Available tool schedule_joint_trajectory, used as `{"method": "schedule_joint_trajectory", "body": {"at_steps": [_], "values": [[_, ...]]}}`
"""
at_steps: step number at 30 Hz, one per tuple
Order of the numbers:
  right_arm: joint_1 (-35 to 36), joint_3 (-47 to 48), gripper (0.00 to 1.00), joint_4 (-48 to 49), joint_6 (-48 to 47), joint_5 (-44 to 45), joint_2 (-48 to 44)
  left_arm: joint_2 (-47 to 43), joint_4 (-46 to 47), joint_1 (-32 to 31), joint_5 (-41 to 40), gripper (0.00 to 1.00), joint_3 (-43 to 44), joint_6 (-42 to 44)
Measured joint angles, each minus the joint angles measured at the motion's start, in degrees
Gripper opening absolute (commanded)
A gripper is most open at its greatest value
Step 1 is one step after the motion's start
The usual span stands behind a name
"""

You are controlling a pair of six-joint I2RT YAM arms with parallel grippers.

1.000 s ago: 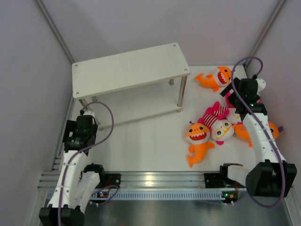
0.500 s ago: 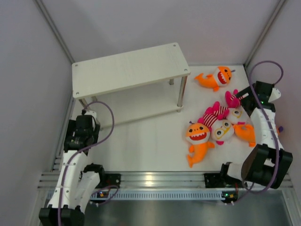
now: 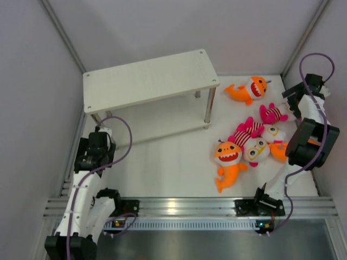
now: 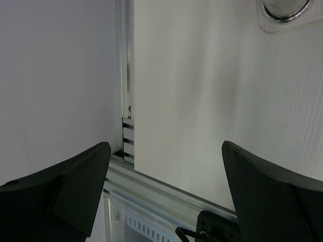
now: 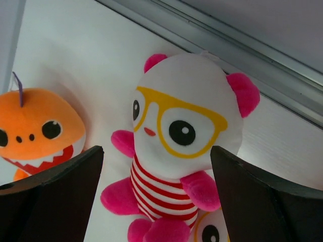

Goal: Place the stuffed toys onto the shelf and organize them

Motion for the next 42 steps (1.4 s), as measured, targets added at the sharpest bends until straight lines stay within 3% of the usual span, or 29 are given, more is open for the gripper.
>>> {"method": "schedule_joint_trajectory", "body": {"at_steps": [5,13,17,18,20,21,22,31,36,42], "values": [[0.0,2.0,0.85,-0.9,-0.6,0.0,3.6,0.5,0.0,0.6,-0.5,0.98,0.0,0.0],[0.0,3.5,0.64,-0.7,-2.0,-0.7,8.7,1.6,0.0,1.5,-0.8,0.98,0.0,0.0],[0.0,3.6,0.46,-0.7,-2.6,-1.3,10.1,1.6,0.0,1.5,-0.8,0.98,0.0,0.0],[0.0,3.6,0.32,-0.6,-3.0,-1.3,10.1,1.6,0.0,1.5,-0.8,0.98,0.0,0.0],[0.0,3.6,0.17,-0.1,-3.8,-1.4,10.1,1.6,0.0,1.5,-0.8,0.98,0.0,0.0],[0.0,3.6,0.04,0.1,-4.5,-1.6,10.2,1.6,0.0,1.5,-0.8,0.98,0.0,0.0],[0.0,3.6,0.00,0.2,-4.9,-1.7,10.2,1.6,0.0,1.5,-0.8,0.98,0.0,0.0],[0.7,-1.4,0.00,7.4,-11.0,-4.6,5.9,1.6,0.0,1.5,-0.8,0.98,0.0,0.0],[4.2,-3.0,0.00,12.0,-18.5,0.0,-5.0,1.6,0.0,1.5,-0.7,0.98,-0.2,0.1],[13.4,-3.0,0.00,24.7,-29.5,6.5,-23.2,1.5,0.0,1.5,0.2,0.98,-1.6,0.5]]}}
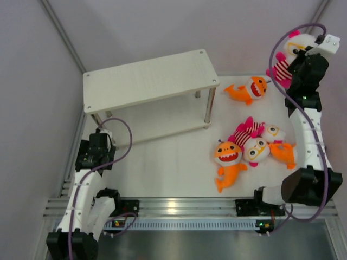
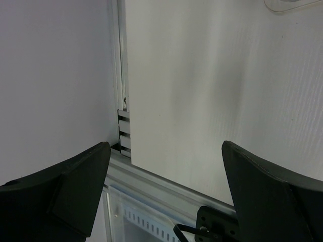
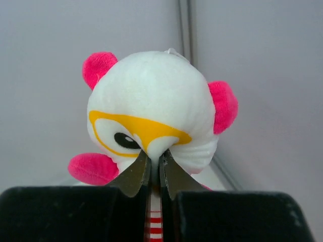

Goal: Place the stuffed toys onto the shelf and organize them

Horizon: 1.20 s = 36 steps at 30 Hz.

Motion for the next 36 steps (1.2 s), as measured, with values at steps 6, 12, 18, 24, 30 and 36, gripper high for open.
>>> {"method": "schedule_joint_trajectory", "body": {"at_steps": [6,12,18,24,30,36], "values": [[17.3,1.0,0.00,12.0,-15.8,3.3,-11.5,-1.8,0.0,0.0,0.4,0.98,-0.8,0.3],[43.3,6.7,0.00,20.8,-32.7,4.3,-7.3,-3.1,0.0,0.0,0.0,0.98,-2.0,0.3],[52.1,9.0,0.00,26.3,-38.8,1.3,2.4,-4.3,0.0,0.0,-0.2,0.98,-2.8,0.3],[52.3,6.2,0.00,32.3,-39.5,-5.6,7.3,-5.2,-0.1,0.0,-0.2,0.98,-3.9,0.3],[52.3,4.8,0.00,41.1,-39.0,-6.9,9.1,-5.5,0.0,0.0,0.1,0.98,-4.5,0.5],[52.3,-0.5,0.00,51.4,-38.0,-8.1,10.0,-5.5,0.0,0.0,0.3,0.98,-4.5,0.7]]}}
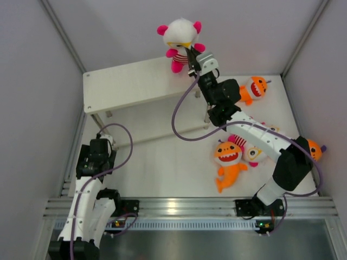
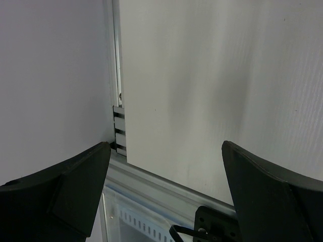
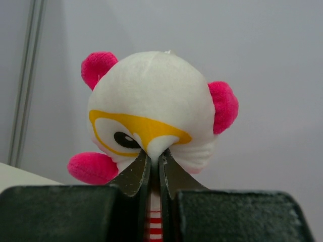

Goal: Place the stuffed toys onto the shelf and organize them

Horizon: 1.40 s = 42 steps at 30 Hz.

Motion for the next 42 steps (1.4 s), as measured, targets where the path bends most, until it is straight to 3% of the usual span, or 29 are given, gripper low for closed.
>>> {"method": "schedule_joint_trajectory", "body": {"at_steps": [15,28,42], "values": [[-0.5,-9.6,0.00,12.4,0.3,-0.9,1.4,0.0,0.0,0.0,0.2,0.98,0.0,0.4],[-1.4,-10.4,0.00,13.2,1.2,-1.8,1.2,0.0,0.0,0.0,0.2,0.98,-0.1,0.4],[-1.9,-10.3,0.26,12.4,1.6,-1.7,1.2,0.0,0.0,0.0,0.2,0.98,-0.1,0.4]]}}
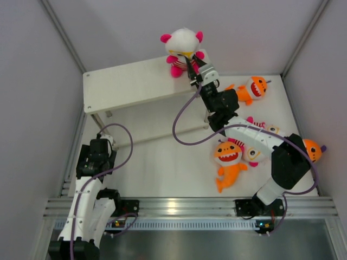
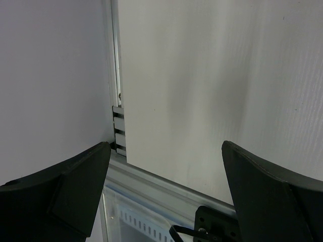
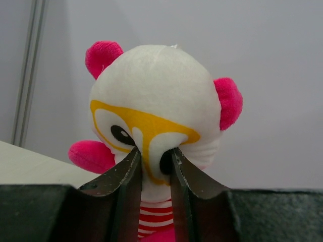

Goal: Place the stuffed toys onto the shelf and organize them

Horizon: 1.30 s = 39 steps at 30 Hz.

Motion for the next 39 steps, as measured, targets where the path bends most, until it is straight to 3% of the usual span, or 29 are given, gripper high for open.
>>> {"method": "schedule_joint_trajectory", "body": {"at_steps": [12,32,37,39], "values": [[0.0,0.0,0.39,-0.4,0.0,0.4,0.0,0.0,0.0,0.0,0.0,0.98,0.0,0.0],[-0.4,0.0,0.67,-0.5,-0.2,1.9,0.0,0.0,0.0,0.0,0.0,0.98,0.0,0.0],[-0.5,0.0,0.80,-0.6,-0.3,2.1,0.0,0.0,0.0,0.0,0.0,0.98,0.0,0.0],[-0.5,0.0,0.79,-0.8,-0.4,2.1,0.0,0.0,0.0,0.0,0.0,0.98,0.0,0.0]]}}
